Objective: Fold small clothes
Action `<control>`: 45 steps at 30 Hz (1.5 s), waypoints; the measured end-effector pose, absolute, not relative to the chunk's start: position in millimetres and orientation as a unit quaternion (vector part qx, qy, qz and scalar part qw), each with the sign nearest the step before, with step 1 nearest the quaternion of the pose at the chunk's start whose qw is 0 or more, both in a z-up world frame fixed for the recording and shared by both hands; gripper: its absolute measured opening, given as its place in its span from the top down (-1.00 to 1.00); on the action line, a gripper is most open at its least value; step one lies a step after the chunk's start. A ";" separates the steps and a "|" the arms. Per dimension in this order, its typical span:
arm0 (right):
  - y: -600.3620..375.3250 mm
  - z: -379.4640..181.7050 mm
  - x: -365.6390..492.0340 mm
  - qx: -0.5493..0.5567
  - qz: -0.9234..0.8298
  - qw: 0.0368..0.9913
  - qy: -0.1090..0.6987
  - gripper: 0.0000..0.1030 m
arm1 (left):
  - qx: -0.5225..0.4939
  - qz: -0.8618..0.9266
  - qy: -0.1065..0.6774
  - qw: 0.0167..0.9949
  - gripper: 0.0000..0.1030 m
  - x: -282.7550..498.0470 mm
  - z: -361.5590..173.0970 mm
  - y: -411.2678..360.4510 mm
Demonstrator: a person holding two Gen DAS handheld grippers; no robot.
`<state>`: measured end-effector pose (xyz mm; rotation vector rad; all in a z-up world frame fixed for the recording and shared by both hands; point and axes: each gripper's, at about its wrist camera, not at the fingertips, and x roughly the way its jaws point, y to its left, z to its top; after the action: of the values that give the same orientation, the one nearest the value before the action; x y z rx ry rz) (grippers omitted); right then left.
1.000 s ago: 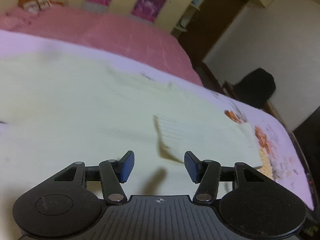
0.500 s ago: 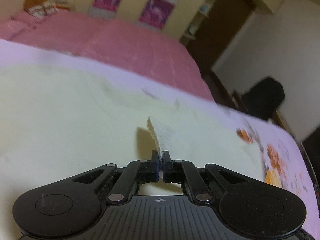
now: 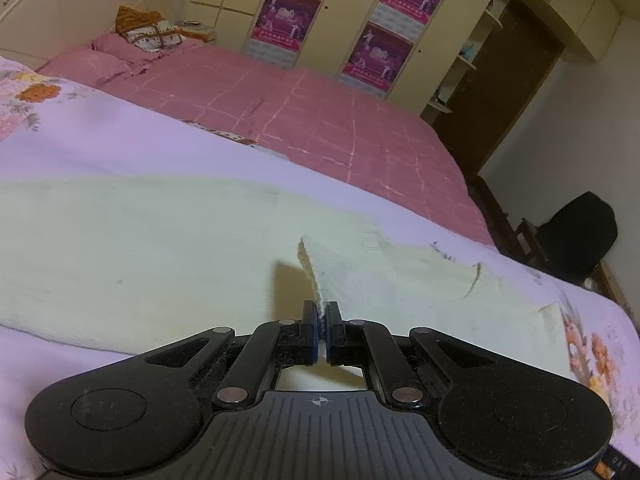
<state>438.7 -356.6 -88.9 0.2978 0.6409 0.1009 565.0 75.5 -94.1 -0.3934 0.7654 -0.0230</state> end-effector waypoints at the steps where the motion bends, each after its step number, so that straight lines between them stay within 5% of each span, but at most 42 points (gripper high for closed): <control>1: -355.7 -89.0 440.5 0.146 0.050 0.937 0.315 0.28 | -0.188 -0.010 0.371 0.909 0.94 566.4 -95.2 77.0; 26: -352.8 -79.1 454.6 0.161 0.072 0.940 0.294 0.26 | -0.189 0.019 0.381 0.905 0.93 562.2 -120.8 115.4; 31: -348.5 -92.2 470.9 0.160 0.085 0.930 0.321 0.71 | -0.188 0.019 0.382 0.905 0.94 561.2 -124.0 113.6; 45: -347.3 -94.7 467.3 0.141 0.085 0.934 0.317 0.80 | -0.160 0.021 0.378 0.912 0.93 561.7 -125.6 109.5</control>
<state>467.3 -347.3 -94.7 0.2876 0.6477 0.1733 561.7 109.5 -125.6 -0.3307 0.7785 0.0432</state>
